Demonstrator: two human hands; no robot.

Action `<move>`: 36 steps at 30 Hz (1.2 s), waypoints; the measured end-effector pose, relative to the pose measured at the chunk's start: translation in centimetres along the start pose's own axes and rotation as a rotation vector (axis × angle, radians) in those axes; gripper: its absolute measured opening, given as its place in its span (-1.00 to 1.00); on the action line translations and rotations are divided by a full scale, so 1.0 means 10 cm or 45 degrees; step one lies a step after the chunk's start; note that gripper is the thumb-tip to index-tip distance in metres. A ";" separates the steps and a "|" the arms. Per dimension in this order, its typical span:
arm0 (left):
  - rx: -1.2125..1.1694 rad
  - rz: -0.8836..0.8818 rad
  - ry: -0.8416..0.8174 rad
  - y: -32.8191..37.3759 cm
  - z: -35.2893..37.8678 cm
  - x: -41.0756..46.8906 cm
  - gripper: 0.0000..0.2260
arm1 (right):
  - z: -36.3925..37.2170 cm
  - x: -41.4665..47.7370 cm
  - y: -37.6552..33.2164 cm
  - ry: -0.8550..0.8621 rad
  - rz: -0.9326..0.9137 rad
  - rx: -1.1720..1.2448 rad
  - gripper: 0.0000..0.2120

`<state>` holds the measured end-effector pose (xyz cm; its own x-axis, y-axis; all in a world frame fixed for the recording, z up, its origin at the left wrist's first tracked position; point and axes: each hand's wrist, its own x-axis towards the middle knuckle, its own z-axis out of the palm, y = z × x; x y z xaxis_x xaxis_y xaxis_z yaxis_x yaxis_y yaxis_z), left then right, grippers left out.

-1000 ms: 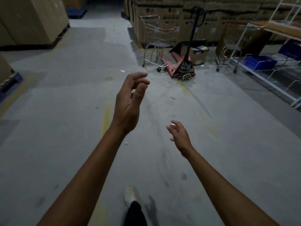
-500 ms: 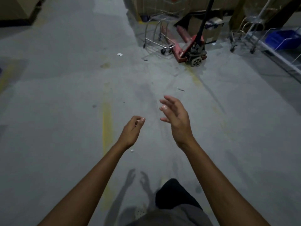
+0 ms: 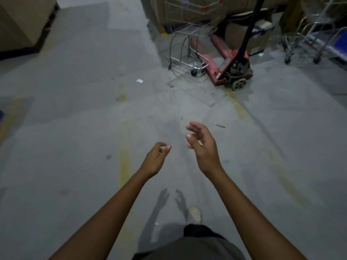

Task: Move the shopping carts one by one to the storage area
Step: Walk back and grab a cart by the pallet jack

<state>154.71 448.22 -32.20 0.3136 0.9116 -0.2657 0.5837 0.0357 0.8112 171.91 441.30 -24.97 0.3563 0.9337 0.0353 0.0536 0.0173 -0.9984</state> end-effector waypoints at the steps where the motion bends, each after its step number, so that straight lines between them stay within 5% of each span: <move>1: -0.019 0.060 0.047 0.21 -0.08 0.25 -0.51 | -0.01 0.28 0.10 0.000 0.049 -0.023 -0.50; 6: -0.077 0.405 0.236 1.13 -0.51 1.13 -0.68 | -0.04 1.40 0.66 -0.020 0.261 -0.163 -0.56; 15: -0.246 0.678 0.288 1.65 -1.11 3.27 -0.57 | 0.25 3.61 1.41 0.014 0.423 -0.257 -0.71; 20: -0.241 0.512 0.211 1.57 -1.39 4.82 -0.72 | 0.57 5.04 1.18 0.078 0.377 -0.207 -0.75; 27: -0.057 0.121 -0.092 1.27 -1.48 6.64 -0.62 | 0.84 6.71 0.14 0.122 0.068 -0.049 -0.52; 36: 0.072 -0.040 -0.294 1.23 -1.37 8.79 -0.60 | 0.73 8.79 -0.29 0.138 -0.225 -0.020 -0.52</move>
<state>179.21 534.45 -38.42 0.4536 0.7924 -0.4079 0.6348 0.0341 0.7719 196.26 525.97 -19.25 0.4382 0.8728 0.2151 0.1386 0.1708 -0.9755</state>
